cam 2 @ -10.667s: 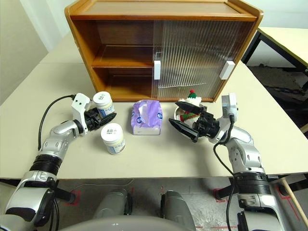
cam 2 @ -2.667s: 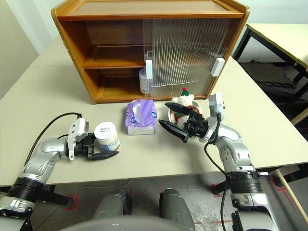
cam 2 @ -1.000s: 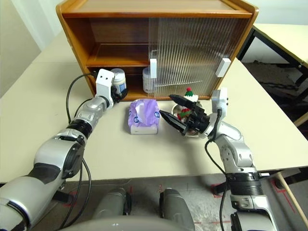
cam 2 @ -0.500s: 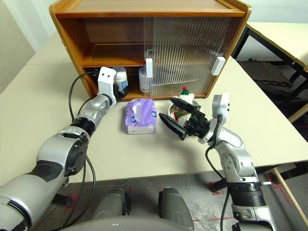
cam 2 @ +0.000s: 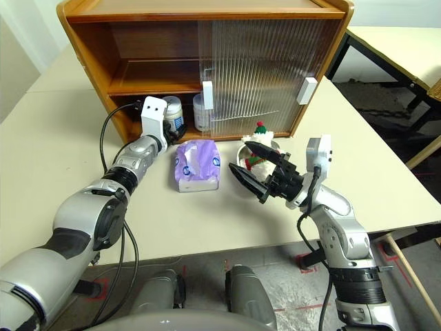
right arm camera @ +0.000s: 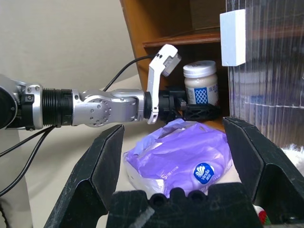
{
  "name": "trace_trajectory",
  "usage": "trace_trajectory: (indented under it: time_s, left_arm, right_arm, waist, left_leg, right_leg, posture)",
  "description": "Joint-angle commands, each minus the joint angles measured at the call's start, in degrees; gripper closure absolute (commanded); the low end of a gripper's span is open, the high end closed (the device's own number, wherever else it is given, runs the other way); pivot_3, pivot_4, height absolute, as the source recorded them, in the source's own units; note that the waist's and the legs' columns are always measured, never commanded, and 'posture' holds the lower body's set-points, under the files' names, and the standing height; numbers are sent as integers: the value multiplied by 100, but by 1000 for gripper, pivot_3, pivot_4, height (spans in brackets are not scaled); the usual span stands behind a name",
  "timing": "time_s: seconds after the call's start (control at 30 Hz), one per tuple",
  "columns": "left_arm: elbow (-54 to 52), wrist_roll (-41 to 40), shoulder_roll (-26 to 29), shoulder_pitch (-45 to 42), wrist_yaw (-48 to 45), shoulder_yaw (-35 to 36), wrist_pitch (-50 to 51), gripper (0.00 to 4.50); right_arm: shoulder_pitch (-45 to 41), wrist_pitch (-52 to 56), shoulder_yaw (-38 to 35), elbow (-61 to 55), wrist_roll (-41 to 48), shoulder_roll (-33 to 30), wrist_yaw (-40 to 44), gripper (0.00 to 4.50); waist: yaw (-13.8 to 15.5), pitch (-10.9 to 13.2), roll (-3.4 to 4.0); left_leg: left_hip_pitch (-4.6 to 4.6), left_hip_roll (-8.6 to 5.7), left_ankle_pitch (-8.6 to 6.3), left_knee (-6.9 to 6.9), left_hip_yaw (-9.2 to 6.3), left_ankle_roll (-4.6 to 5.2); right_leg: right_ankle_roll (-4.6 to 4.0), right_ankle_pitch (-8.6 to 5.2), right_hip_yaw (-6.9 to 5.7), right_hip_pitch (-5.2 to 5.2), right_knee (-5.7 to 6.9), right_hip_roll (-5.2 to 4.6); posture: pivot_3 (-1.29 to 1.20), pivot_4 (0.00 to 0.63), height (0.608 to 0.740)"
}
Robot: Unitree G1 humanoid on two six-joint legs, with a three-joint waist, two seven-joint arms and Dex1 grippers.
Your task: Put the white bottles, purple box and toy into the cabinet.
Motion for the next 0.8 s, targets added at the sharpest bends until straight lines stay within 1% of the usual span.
trace_trajectory:
  time_s: [0.03, 0.4, 0.5, 0.77, 0.8]
  left_arm:
    - [-10, 123, 61, 2, 54, -9, -71, 1365]
    - [-6, 159, 230, 15, 33, -17, -67, 1365]
    - [-2, 164, 231, -2, 37, -12, -57, 1365]
    - [33, 127, 163, -6, -11, 38, 39, 1365]
    - [37, 111, 151, -6, -13, 56, 58, 1015]
  right_arm:
    - [-38, 13, -36, 57, 41, -26, 8, 0]
    - [-180, 100, -12, 224, 38, 26, -128, 0]
    - [-160, 102, 13, 207, 67, 59, -78, 0]
    - [-81, 151, 61, 64, 76, 105, -85, 0]
    - [-70, 159, 57, 50, 80, 102, -86, 0]
  waist:
    - [7, 16, -3]
    - [13, 122, 6]
    - [23, 129, 9]
    - [20, 139, 10]
    - [21, 139, 10]
  left_leg:
    - [1, 0, 0, 0, 0, 0]
    - [3, 1, 4, 1, 0, 8]
    - [3, 1, 12, 0, 0, 23]
    - [4, 1, 6, 0, 1, 12]
    - [3, 1, 6, 0, 1, 12]
  right_leg:
    - [0, 0, 0, 0, 1, 0]
    - [1, 1, 2, 1, 4, -3]
    - [3, 0, 2, 1, 3, -5]
    - [3, 0, 1, 1, 3, -5]
    - [3, 0, 2, 1, 3, -5]
  posture:
    - [24, 73, 740]
    - [48, 94, 740]
    - [47, 94, 740]
    - [33, 96, 740]
    - [32, 96, 740]
